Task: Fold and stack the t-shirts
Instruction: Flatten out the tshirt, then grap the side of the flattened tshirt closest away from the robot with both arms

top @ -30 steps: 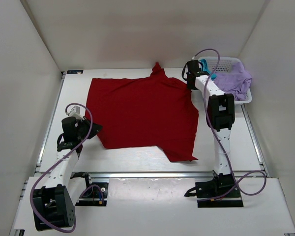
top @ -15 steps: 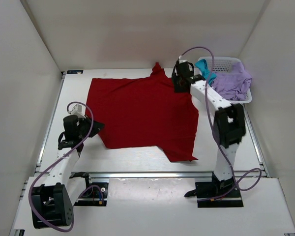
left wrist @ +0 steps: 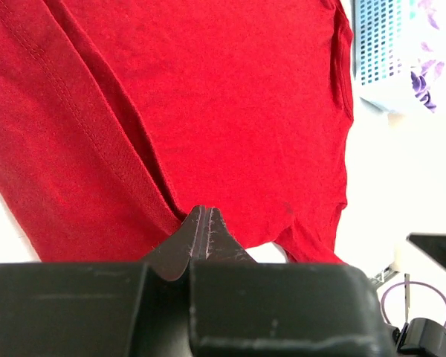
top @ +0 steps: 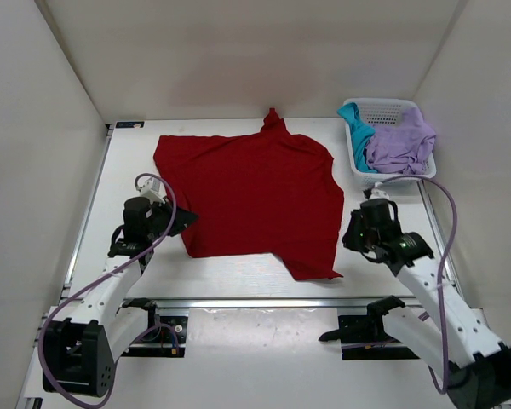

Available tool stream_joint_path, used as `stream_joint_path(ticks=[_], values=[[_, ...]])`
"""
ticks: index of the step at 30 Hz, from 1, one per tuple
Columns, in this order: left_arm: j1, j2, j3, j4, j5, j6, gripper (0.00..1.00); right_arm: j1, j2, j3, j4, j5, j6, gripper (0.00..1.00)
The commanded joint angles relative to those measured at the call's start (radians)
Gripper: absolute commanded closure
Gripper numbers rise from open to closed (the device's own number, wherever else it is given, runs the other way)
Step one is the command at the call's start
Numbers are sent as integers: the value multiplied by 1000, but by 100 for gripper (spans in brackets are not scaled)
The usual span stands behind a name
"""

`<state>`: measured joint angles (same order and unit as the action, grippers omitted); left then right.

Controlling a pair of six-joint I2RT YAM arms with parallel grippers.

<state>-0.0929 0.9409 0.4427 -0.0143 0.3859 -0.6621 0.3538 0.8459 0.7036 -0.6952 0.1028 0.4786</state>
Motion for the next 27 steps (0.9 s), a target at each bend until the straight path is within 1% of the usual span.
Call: stream_joint_path(ticks=[1, 2, 3, 4, 5, 6, 8, 9, 11, 12, 14, 15, 16, 20, 23, 27], values=[[-18, -28, 47, 17, 1, 16, 100, -30, -99, -38, -176, -44, 107, 81], [-24, -28, 47, 14, -1, 16, 100, -39, -116, -45, -217, -54, 113, 74], [-30, -27, 47, 14, 2, 19, 100, -38, -116, -26, -268, -48, 121, 70], [-42, -37, 36, 16, -5, 21, 100, -32, -108, 37, -327, -38, 133, 59], [-36, -27, 34, 16, -2, 18, 100, -39, -97, 37, -345, -51, 129, 57], [-45, -25, 33, 20, -1, 16, 100, -65, -76, 69, -360, -86, 121, 57], [-45, -24, 27, 33, 7, 7, 100, -101, -62, 68, -366, -153, 117, 57], [-45, -25, 24, 33, 16, 9, 100, -117, -73, 36, -351, -194, 145, 57], [-41, -30, 25, 37, 16, -4, 100, -104, -108, -53, -301, -230, 237, 57], [-47, -33, 24, 36, 22, 4, 100, -104, -122, -76, -287, -229, 267, 57], [-50, -30, 21, 46, 24, -5, 100, -82, -198, -145, -242, -204, 381, 58], [-53, -33, 18, 54, 28, -14, 100, -76, -230, -173, -228, -186, 414, 57], [-59, -22, 16, 60, 30, -17, 100, -82, -243, -182, -224, -178, 431, 57], [-73, -4, 16, 91, 48, -39, 100, -139, -313, -271, -181, -225, 488, 56], [-77, -1, 16, 103, 53, -45, 100, -171, -346, -315, -149, -233, 505, 56], [-84, 9, 13, 96, 50, -37, 100, -148, -349, -358, -101, -236, 551, 57]])
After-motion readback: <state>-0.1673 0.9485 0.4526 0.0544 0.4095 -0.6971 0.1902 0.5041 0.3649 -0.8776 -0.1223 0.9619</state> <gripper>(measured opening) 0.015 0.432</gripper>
